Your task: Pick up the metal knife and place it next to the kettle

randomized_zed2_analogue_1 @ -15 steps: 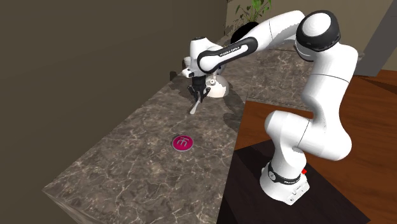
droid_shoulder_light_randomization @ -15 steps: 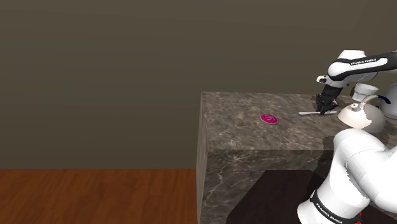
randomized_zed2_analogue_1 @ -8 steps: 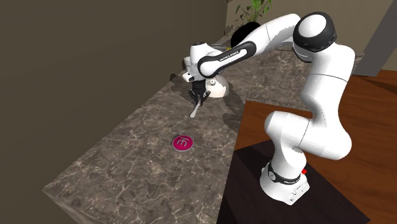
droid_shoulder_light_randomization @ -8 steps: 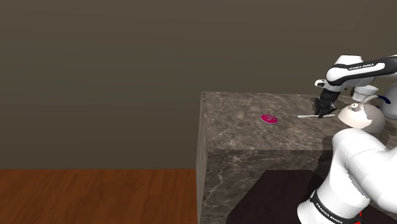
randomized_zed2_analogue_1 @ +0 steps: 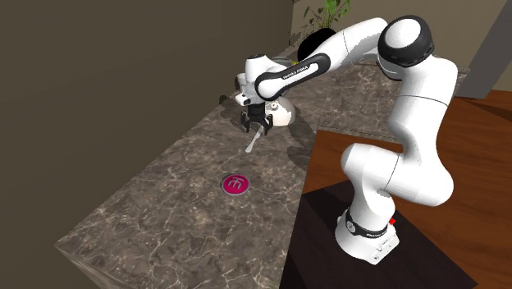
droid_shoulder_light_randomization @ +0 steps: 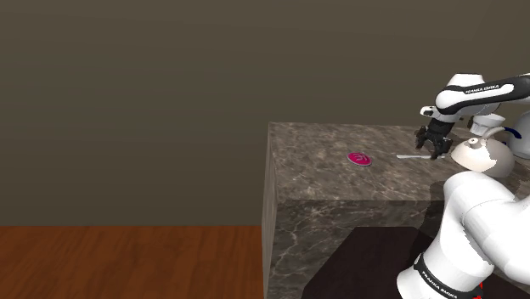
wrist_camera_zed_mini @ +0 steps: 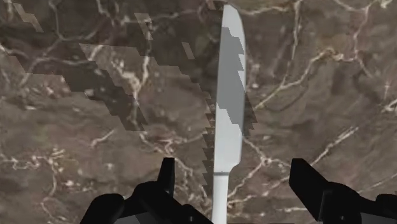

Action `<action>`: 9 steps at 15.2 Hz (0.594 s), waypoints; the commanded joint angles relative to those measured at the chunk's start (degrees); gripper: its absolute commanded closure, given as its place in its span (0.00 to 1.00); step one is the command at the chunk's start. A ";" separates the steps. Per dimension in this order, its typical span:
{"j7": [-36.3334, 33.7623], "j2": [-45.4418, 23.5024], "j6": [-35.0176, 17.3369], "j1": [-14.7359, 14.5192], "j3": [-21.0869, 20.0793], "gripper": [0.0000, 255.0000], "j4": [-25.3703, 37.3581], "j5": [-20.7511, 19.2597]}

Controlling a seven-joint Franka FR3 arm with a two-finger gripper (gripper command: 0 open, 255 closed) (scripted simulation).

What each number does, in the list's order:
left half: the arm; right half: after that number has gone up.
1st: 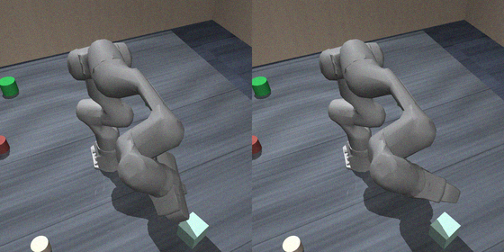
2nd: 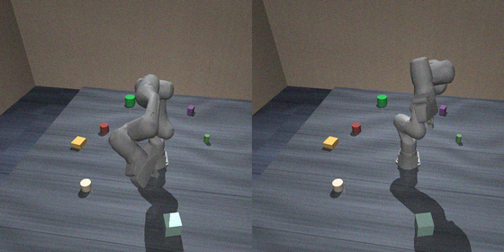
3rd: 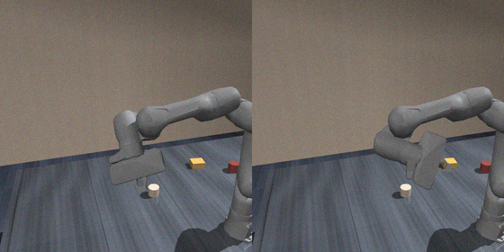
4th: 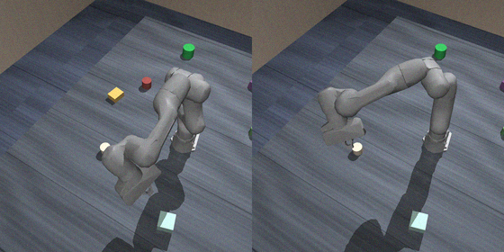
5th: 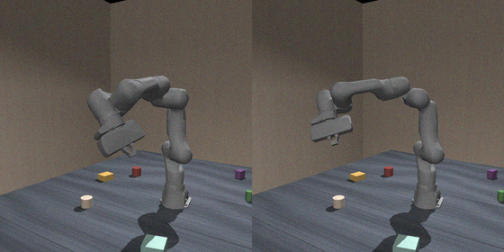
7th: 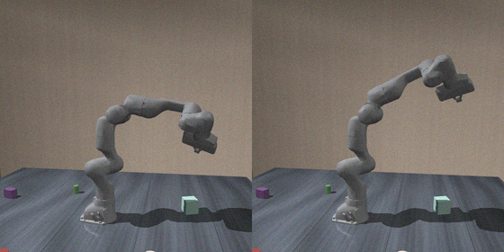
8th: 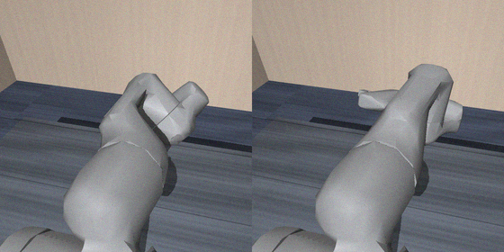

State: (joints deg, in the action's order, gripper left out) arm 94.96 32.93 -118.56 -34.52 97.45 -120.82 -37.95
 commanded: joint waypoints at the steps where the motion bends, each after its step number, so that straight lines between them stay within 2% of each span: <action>1: 0.00 0.00 0.00 0.00 0.00 0.00 0.00 0.00; 2: 0.00 0.00 0.00 0.00 0.00 0.00 0.00 0.00; 6: 2.12 -1.79 5.63 4.40 -6.66 0.00 3.22 3.76; 9: 2.09 -1.74 5.65 4.41 -6.68 0.00 3.22 3.72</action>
State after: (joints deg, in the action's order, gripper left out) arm 97.01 31.23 -113.16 -30.10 90.90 -117.82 -34.37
